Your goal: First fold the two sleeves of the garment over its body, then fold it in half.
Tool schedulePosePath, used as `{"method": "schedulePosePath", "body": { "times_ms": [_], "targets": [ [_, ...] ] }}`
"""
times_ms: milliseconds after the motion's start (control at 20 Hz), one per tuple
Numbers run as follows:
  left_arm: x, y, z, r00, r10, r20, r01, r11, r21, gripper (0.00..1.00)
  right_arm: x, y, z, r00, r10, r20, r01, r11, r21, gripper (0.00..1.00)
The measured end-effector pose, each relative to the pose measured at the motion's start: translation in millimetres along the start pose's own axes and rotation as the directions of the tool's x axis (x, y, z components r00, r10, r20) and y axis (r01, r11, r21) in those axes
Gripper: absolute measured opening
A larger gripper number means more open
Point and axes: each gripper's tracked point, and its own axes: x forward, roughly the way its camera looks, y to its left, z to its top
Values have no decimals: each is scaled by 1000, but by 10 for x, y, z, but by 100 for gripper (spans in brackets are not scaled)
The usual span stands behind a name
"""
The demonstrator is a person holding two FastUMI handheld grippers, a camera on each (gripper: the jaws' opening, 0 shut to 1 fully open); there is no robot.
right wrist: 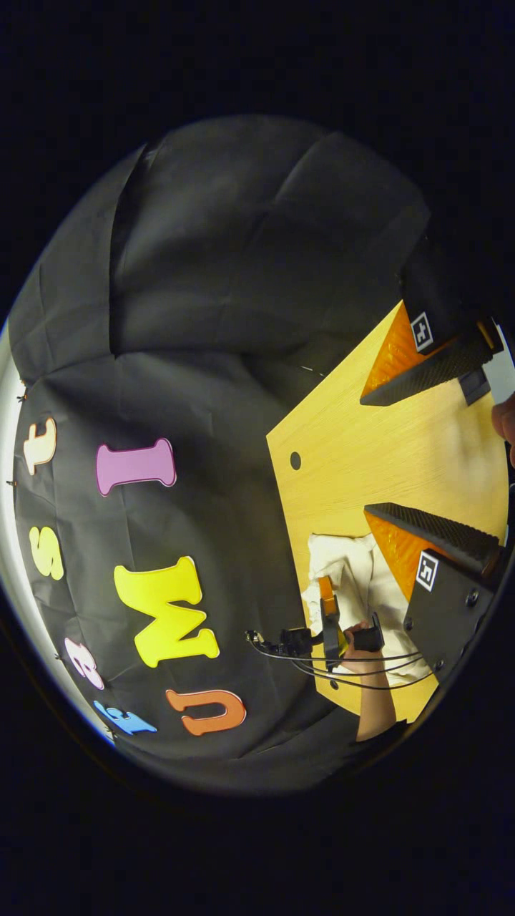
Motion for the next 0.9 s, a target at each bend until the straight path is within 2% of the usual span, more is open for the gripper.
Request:
{"method": "schedulePosePath", "body": {
  "times_ms": [50,100,150,200,250,300,450,550,700,900],
  "targets": [
    [-4,-15,18,1000,0,6,0,1000,-3,13,2,25,10,1000,6,1,-6,1000,-4,85],
    [-29,-41,33,1000,-2,9,2,1000,-2,49,12,49,3,1000,12,-1,-12,1000,-9,85],
    [-71,-38,59,1000,10,13,-10,1000,2,72,12,75,14,1000,20,2,-20,1000,-10,85],
    [-132,-32,72,1000,22,19,-23,1000,9,67,29,124,33,1000,30,7,-30,999,-11,85],
    [-241,-6,109,999,44,29,-44,999,17,100,44,163,57,999,41,11,-41,999,-14,85],
    [-329,14,156,997,63,51,-64,998,23,98,54,219,78,998,54,19,-54,998,-16,85],
    [-760,104,378,982,133,134,-140,989,45,99,117,442,122,993,109,36,-108,993,-37,85],
    [-1114,205,564,958,202,202,-215,976,41,99,149,611,150,988,144,53,-140,987,-80,85],
    [-1677,273,790,908,302,291,-321,947,20,98,202,918,152,976,205,70,-194,971,-138,85],
    [-2232,247,746,883,337,325,-354,935,-8,98,266,1238,119,959,278,61,-266,951,-154,85]
  ]
}}
